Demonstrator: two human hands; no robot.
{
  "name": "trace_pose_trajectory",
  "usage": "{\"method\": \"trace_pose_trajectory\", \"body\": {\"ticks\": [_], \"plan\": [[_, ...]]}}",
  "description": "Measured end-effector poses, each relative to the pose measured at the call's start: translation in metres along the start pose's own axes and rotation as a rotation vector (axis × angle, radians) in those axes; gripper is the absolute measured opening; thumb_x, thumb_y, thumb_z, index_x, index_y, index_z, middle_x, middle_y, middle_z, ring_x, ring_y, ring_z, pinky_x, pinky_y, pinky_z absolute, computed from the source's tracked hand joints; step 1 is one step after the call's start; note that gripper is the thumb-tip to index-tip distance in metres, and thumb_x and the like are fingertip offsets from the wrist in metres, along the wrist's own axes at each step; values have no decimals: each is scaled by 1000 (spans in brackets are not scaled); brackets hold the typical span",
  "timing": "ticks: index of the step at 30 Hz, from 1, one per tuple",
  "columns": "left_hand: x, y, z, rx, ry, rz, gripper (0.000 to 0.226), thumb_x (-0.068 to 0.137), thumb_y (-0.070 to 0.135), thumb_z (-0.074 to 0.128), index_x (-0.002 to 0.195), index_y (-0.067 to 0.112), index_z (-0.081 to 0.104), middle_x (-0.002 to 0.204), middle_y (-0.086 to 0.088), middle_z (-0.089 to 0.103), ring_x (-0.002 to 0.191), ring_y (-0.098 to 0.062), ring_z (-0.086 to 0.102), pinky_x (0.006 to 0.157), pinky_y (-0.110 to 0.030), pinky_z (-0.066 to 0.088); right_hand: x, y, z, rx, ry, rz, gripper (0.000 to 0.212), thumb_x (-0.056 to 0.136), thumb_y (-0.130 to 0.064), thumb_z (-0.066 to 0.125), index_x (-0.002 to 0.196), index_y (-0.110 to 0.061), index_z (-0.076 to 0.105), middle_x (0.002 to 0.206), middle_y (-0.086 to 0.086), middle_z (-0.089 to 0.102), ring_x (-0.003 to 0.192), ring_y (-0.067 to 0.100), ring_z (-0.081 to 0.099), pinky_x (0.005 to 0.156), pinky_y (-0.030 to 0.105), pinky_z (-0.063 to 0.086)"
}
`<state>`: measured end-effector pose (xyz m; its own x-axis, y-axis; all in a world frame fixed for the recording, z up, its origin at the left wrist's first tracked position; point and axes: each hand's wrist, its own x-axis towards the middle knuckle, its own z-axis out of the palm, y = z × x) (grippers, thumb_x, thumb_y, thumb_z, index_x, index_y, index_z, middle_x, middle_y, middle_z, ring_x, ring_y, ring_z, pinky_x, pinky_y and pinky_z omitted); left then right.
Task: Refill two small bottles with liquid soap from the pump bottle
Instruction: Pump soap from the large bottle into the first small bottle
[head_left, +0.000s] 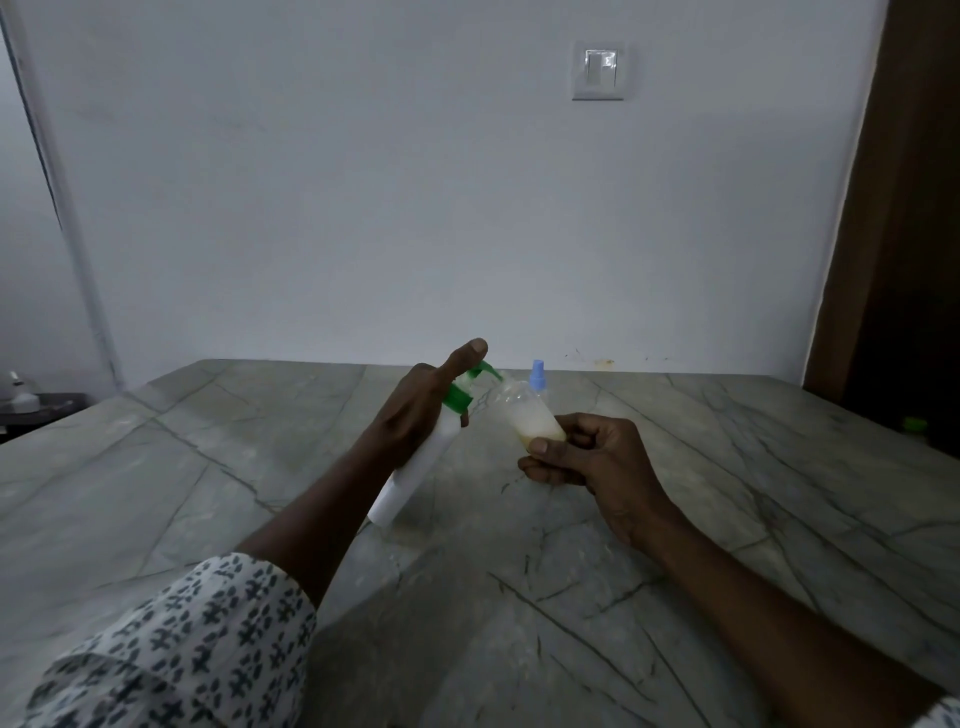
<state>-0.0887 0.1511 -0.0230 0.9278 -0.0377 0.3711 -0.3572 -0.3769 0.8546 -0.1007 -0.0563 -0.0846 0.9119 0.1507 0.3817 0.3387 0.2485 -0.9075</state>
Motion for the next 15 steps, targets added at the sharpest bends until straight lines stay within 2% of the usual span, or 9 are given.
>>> {"method": "trace_pose_trajectory", "body": {"ticks": [3, 6, 9, 12, 15], "plan": [[3, -3, 0, -21, -7, -12, 89, 63, 82, 47, 80, -1, 74, 65, -13, 69, 54, -14, 61, 71, -32, 44, -1, 0, 0, 4, -2, 1, 38, 78, 6, 73, 115, 11, 62, 97, 25, 73, 83, 40, 73, 72, 34, 62], [2, -2, 1, -39, -20, -17, 78, 70, 77, 48, 76, 4, 74, 64, -12, 68, 54, -17, 60, 70, -32, 45, -1, 0, 0, -1, -1, 0, 37, 78, 6, 73, 113, 11, 63, 96, 26, 73, 83, 41, 73, 71, 35, 62], [1, 0, 1, -26, -12, -12, 60, 87, 62, 48, 79, 7, 72, 61, -9, 66, 50, -13, 57, 63, -29, 43, 0, 1, -1, -21, -4, 3, 38, 77, 6, 74, 113, 11, 63, 97, 26, 73, 82, 41, 73, 73, 38, 62], [1, 1, 2, -28, 11, -1, 49, 99, 43, 46, 70, 9, 68, 60, -10, 64, 46, -13, 54, 57, -26, 42, 0, 2, -1, -45, -11, 8, 38, 76, 6, 75, 112, 10, 64, 97, 24, 73, 81, 40, 73, 74, 40, 62], [-1, 1, 3, -46, 29, 9, 52, 98, 39, 47, 61, 9, 65, 58, -11, 63, 44, -15, 53, 53, -24, 42, 0, 2, -1, -52, -12, 18, 38, 75, 5, 76, 111, 10, 65, 96, 22, 74, 81, 40, 74, 75, 40, 62]]}}
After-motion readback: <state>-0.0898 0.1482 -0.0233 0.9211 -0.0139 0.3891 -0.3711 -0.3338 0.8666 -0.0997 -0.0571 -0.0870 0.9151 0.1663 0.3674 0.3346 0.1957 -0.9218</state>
